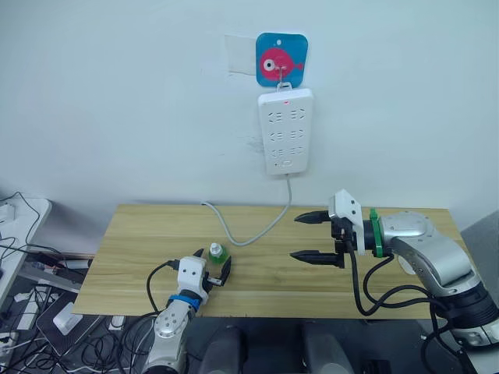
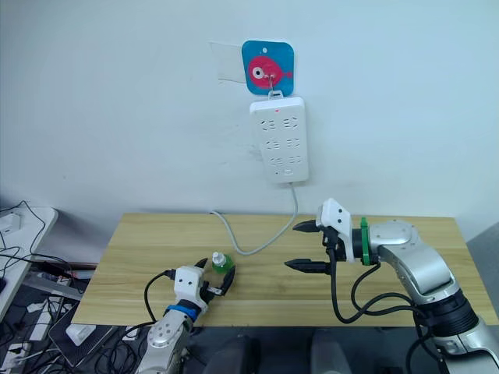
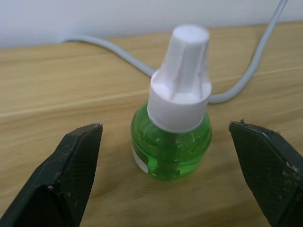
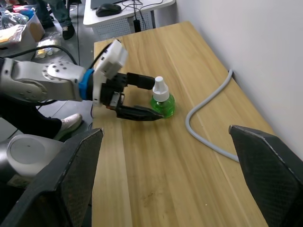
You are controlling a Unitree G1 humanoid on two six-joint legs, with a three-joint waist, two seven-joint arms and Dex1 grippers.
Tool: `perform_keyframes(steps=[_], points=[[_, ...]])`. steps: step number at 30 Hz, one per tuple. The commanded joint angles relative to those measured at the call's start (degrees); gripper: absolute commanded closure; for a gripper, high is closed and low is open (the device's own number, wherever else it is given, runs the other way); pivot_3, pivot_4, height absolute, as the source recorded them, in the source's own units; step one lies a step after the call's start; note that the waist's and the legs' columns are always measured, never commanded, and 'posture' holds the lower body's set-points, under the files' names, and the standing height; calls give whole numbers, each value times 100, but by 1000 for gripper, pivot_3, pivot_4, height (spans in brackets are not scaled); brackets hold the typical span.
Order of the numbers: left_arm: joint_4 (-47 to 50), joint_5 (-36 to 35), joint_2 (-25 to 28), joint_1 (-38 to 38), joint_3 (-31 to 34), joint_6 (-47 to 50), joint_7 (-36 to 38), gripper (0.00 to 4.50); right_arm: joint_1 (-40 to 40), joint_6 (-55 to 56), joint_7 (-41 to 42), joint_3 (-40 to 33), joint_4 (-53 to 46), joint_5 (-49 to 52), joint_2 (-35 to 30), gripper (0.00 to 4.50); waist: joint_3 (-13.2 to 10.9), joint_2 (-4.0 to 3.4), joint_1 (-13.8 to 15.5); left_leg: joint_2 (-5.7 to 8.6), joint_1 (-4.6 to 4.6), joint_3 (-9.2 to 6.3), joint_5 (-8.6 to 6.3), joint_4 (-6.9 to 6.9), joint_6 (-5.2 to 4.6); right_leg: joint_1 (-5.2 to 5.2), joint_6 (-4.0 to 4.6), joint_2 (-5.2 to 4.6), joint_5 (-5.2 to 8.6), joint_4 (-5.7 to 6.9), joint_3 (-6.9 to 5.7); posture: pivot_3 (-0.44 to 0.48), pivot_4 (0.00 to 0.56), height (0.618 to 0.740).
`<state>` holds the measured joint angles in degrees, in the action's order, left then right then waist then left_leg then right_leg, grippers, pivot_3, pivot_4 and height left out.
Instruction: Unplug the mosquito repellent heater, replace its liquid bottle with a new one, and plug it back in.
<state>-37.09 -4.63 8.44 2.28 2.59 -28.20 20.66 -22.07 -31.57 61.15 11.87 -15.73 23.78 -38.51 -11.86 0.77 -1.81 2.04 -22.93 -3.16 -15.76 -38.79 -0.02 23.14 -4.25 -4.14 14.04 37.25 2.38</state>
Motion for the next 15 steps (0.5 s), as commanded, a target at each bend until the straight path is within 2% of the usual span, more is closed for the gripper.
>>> perform_keyframes(steps=[1, 5, 8, 13, 15], points=[[-514, 39, -28, 214, 55, -423, -44, 0, -120, -91, -37, -207, -286, 83, -112, 46, 0, 0, -3, 2, 0, 1, 0, 0, 0, 0, 0, 0, 0, 0, 1, -83, 202, 740], [-985, 34, -88, 453, 67, -669, -33, 0, -84, -344, -192, -305, -506, 175, -156, 46, 0, 1, -4, 2, -1, 0, 0, 0, 0, 1, -1, -1, -1, -1, 1, -94, 202, 740], [-1190, 28, -123, 549, 88, -787, -49, 572, -13, -576, -252, -383, -783, 282, -214, 0, 0, 1, -7, 2, -2, 0, 0, 0, 0, 1, -1, -2, -1, -1, 0, -104, 201, 740], [-1309, 118, -145, 584, 84, -922, -212, 2115, -181, -1087, -319, -627, -1127, 632, -409, 0, -1, 2, -13, 1, -2, 0, 0, 0, 0, 1, -1, -2, -1, -1, 1, -110, 203, 740], [-1302, 158, -135, 565, 94, -931, -328, 2267, -234, -1248, -353, -722, -1223, 751, -476, 0, -1, 2, -18, 2, -2, 1, 0, 0, 0, 1, -1, -3, -1, -1, 2, -114, 204, 740]])
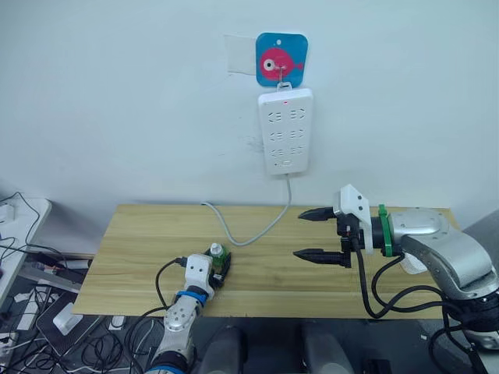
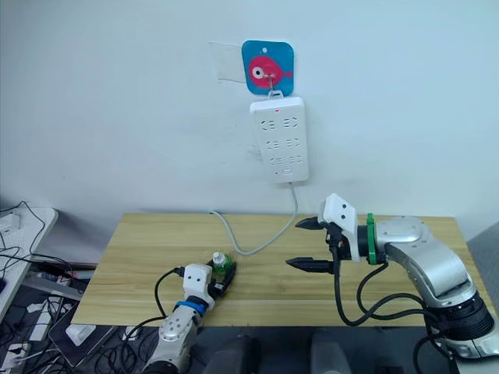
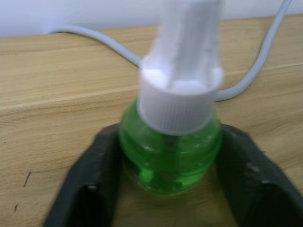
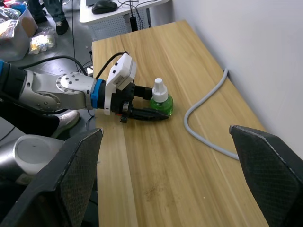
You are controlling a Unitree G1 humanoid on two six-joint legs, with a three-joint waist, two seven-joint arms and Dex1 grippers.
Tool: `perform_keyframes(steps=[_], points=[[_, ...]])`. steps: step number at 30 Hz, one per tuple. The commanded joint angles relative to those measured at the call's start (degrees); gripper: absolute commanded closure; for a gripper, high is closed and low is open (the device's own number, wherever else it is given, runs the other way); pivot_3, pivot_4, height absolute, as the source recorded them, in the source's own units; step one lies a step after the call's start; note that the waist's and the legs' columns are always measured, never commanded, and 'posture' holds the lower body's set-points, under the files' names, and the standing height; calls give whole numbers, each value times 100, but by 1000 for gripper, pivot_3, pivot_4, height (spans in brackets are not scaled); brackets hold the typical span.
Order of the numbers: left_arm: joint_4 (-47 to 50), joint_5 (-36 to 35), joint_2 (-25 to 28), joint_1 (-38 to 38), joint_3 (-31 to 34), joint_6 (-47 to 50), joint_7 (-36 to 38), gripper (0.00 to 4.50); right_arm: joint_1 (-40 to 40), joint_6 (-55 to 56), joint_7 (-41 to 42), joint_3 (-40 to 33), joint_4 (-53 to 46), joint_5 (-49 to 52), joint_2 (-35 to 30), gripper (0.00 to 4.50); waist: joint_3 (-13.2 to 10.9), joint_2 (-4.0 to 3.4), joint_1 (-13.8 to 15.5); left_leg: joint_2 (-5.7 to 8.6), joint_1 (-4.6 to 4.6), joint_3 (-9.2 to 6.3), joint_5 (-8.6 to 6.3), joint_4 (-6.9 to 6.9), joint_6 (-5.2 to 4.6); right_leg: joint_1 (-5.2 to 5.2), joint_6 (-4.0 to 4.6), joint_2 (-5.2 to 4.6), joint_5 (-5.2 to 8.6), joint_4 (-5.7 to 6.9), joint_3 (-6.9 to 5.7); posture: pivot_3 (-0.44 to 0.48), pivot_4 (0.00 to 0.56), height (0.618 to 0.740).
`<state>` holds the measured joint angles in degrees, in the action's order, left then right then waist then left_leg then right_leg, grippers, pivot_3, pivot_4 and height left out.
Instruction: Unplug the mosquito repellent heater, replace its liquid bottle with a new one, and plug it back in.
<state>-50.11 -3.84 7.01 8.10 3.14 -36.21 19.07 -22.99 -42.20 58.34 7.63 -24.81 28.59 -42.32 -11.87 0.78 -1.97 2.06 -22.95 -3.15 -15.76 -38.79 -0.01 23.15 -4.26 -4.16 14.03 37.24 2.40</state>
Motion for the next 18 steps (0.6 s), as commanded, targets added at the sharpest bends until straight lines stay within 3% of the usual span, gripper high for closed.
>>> perform_keyframes(steps=[1, 4, 6, 12, 15, 18], points=[[51, 99, 14, -36, 31, -125, -205, 2267, -161, -258, -97, -348, -355, 324, -118, 0, -1, 1, -2, -1, 0, -1, 0, 0, 0, 0, 0, 0, 0, 0, 0, -113, 204, 740], [474, 158, 44, -133, -58, -51, -207, 2267, -195, -374, -166, -477, -384, 423, -170, 0, -2, 3, -2, -1, 0, -2, 0, 1, 0, 0, 0, 0, 0, -2, -3, -107, 209, 740], [1518, 31, 143, -277, -252, 347, 144, 2267, -206, -408, -235, -562, -305, 456, -149, 0, -5, 8, -4, -1, -4, -1, 0, 2, 0, 1, 0, 0, 0, -3, -2, -104, 209, 740], [4937, -857, 1370, -384, -1216, 3184, 2211, 2267, -173, 50, -341, -455, 267, 284, 201, 0, -15, 19, -7, -9, -3, -3, 1, 1, 1, -1, 3, 5, -1, -1, -3, -74, 211, 740], [5455, -1118, 1964, -59, -1445, 4131, 2958, 2267, -171, 395, -389, -358, 597, 128, 463, 0, -16, 18, -31, -9, -2, 1, 0, 2, 1, 1, 3, 8, -1, -1, -1, -85, 208, 740], [5458, -1283, 2236, 384, -1526, 4581, 3474, 2267, -106, 766, -373, -311, 912, -43, 671, 0, -17, 17, -85, -10, -2, 2, 0, 4, 1, 2, 3, 12, -1, 0, -2, -112, 201, 740]])
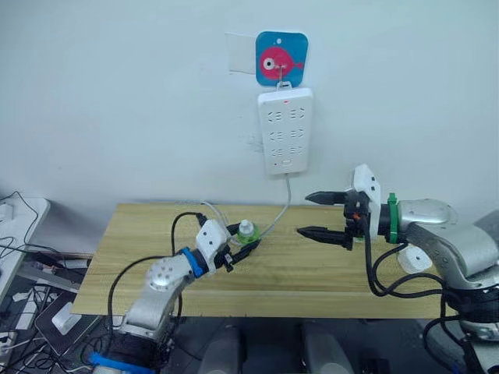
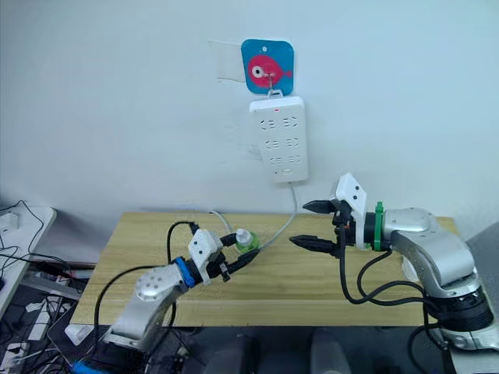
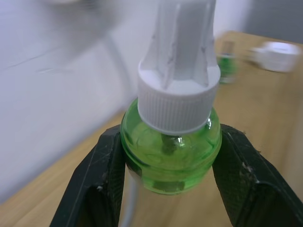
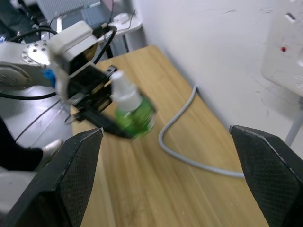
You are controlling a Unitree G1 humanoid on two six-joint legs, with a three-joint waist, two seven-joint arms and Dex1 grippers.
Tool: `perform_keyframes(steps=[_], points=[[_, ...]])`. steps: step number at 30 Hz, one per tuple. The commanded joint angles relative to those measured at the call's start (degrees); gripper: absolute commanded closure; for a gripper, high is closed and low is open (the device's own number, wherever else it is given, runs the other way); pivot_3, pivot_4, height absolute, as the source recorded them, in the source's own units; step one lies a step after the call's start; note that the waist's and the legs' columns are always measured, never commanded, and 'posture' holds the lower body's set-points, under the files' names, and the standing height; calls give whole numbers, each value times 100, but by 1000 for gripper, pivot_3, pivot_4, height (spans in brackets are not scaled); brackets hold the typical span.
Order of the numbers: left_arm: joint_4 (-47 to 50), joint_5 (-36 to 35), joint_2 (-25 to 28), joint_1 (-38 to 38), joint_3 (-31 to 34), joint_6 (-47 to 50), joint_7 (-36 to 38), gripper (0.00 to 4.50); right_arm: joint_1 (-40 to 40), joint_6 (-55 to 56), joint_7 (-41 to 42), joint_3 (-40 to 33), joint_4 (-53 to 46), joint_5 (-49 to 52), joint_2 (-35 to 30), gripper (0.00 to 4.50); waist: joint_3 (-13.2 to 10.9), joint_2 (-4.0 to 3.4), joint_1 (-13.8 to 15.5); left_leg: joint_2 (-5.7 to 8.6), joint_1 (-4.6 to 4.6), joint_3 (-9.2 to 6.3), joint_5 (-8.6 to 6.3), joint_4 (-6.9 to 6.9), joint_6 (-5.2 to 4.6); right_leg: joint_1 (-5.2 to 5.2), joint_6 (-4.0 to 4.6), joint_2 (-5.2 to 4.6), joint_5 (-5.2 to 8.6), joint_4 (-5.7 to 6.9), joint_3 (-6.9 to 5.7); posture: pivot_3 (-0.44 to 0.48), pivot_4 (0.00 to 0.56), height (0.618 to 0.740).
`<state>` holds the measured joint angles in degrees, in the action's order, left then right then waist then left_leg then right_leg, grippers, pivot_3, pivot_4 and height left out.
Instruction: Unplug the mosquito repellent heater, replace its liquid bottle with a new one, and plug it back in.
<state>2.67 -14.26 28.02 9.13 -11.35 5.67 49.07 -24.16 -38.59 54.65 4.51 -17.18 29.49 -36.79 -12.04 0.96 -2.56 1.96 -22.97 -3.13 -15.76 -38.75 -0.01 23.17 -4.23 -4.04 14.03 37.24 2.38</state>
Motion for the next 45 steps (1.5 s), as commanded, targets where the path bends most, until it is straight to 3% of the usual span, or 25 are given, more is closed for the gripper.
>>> perform_keyframes(steps=[1, 14, 22, 36, 39, 45], points=[[141, -322, 155, 460, -73, 540, 605, 2267, 61, 553, 27, 7, 265, -185, 165, 0, 0, 1, -30, -2, 0, 0, 0, 0, 0, 0, 0, 1, 0, 0, 0, -112, 201, 740], [-743, -245, -75, 1640, -188, 606, 1448, 2267, 369, 2177, 290, 232, 1671, -765, 899, 0, -1, 1, -228, -3, -2, 4, 0, -1, 0, 3, 0, 2, 0, -3, 3, -172, 188, 740], [-1046, -80, -249, 1815, -247, 441, 1543, 2267, 106, 2052, 319, 472, 1602, -724, 1366, 0, 0, 1, -244, -6, -2, 3, 0, 0, 0, 5, 0, 6, 0, -4, 5, -163, 185, 740], [-1226, 61, -316, 1871, -220, 338, 1625, 2267, -430, 1734, 301, 572, 1758, -725, 1640, 0, -1, 0, -242, -5, -2, 2, 0, -1, 0, 6, 0, 5, 0, -2, 5, -147, 198, 740], [-1226, 76, -341, 1865, -209, 333, 1614, 2267, -472, 1789, 333, 561, 1845, -774, 1675, 615, -1, 0, -243, -5, -2, 2, 0, -1, 0, 7, 0, 5, 0, -2, 5, -146, 203, 740], [-1262, 108, -349, 1878, -203, 293, 1593, 2267, -413, 1776, 574, 642, 1877, -787, 1590, 2789, -1, 0, -241, -5, -2, 2, 0, -1, 0, 7, 0, 5, 0, -1, 5, -141, 208, 740]])
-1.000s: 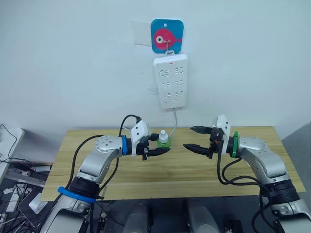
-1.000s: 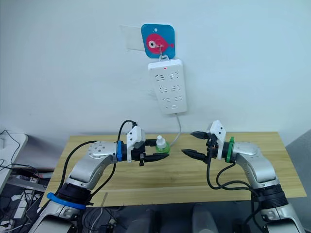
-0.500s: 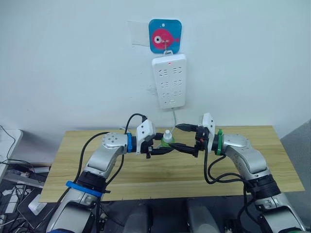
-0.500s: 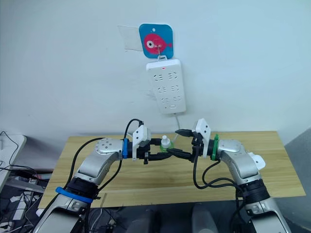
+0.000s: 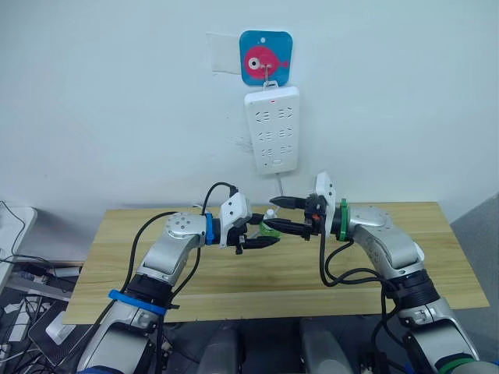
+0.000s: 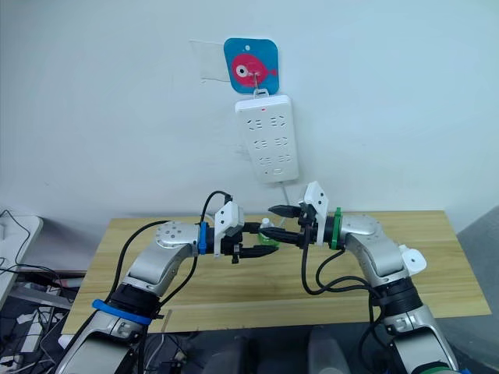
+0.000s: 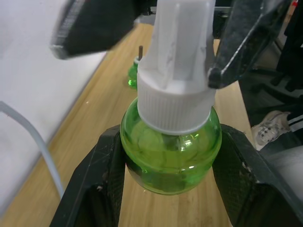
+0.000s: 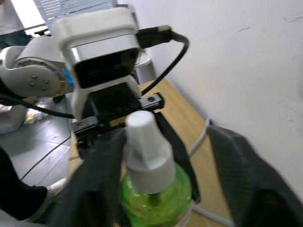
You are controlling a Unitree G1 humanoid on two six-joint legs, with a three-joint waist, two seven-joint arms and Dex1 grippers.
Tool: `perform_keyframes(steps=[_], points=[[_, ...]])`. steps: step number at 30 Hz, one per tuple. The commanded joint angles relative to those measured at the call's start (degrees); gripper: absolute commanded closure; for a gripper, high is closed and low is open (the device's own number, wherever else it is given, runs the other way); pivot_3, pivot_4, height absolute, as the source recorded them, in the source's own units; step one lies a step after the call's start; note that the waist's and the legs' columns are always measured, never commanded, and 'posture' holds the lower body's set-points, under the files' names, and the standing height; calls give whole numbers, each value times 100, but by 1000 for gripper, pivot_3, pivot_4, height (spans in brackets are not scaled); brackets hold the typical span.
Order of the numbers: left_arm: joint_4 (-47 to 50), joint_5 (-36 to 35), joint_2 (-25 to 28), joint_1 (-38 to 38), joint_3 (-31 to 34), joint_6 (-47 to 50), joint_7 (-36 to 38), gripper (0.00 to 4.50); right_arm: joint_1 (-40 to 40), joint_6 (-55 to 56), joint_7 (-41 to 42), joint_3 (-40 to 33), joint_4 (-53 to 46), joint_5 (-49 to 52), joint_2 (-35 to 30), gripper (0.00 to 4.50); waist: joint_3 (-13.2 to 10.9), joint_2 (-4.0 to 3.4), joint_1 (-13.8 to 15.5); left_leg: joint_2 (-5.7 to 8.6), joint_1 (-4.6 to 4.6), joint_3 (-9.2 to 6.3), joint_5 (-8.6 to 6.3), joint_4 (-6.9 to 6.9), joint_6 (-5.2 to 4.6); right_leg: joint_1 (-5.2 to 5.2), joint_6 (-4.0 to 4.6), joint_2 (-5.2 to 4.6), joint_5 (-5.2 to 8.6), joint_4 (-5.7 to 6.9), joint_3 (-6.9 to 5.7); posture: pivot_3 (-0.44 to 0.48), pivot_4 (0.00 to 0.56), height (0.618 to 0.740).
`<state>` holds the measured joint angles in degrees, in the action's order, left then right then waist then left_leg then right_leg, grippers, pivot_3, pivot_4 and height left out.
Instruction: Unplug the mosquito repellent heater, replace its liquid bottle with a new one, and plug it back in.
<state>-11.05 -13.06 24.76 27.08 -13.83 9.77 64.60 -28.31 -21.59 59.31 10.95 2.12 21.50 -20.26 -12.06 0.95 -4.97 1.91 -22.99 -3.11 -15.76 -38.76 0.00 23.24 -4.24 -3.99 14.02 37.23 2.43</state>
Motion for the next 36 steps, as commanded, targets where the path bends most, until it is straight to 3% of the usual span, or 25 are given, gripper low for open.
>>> perform_keyframes(steps=[1, 4, 11, 17, 29, 32, 34, 36], points=[[99, -10, -25, 92, 46, -123, 35, 2267, 13, 61, 143, 8, -54, 16, -74, 3159, 0, 0, -1, 0, 0, -1, 0, 0, 0, 0, 0, 0, 0, 0, 0, -141, 208, 740], [78, 3, -41, 114, 60, -135, 24, 2267, 25, 78, 204, 15, -25, 20, -84, 4094, -2, -1, 0, 0, 0, -1, 0, 0, 0, 0, 0, 0, 0, 0, -1, -137, 211, 740], [138, -1, -31, 101, 94, -110, -6, 2267, -47, 15, 377, 34, 32, 95, -105, 4145, -2, -1, 5, 0, 0, -1, 0, 0, 0, 0, 0, 0, 0, 0, 0, -123, 214, 740], [183, -13, -22, 103, 131, -84, -51, 2267, -103, 163, 378, 123, 198, -54, -34, 2117, -2, -1, 14, 0, 0, -1, 0, 0, 0, 0, 0, 0, 0, 0, 0, -109, 216, 740], [209, -15, -54, 121, 139, -60, -70, 2267, -231, 349, 300, 61, 511, -174, 127, 2117, -4, -3, 16, 0, 0, -1, 0, 0, 0, 0, 0, 0, 0, 0, 0, -112, 213, 740], [204, -10, -60, 110, 130, -70, -67, 2267, -214, 313, 317, 11, 465, -108, 118, 2661, -4, -3, 16, 0, 0, -1, 0, 0, 0, 1, 0, 0, 0, 0, 0, -113, 213, 740], [194, -6, -66, 101, 121, -75, -68, 2267, -195, 297, 361, -5, 436, -80, 95, 3312, -4, -3, 17, 0, 0, -2, 0, 0, 0, 1, 0, 0, 0, 0, 0, -114, 213, 740], [194, 0, -71, 80, 108, -86, -69, 2267, -165, 311, 398, -15, 400, -58, 73, 3406, -4, -3, 16, 0, 0, -1, 0, 0, 0, 0, 0, 0, 0, 0, 0, -111, 212, 740]])
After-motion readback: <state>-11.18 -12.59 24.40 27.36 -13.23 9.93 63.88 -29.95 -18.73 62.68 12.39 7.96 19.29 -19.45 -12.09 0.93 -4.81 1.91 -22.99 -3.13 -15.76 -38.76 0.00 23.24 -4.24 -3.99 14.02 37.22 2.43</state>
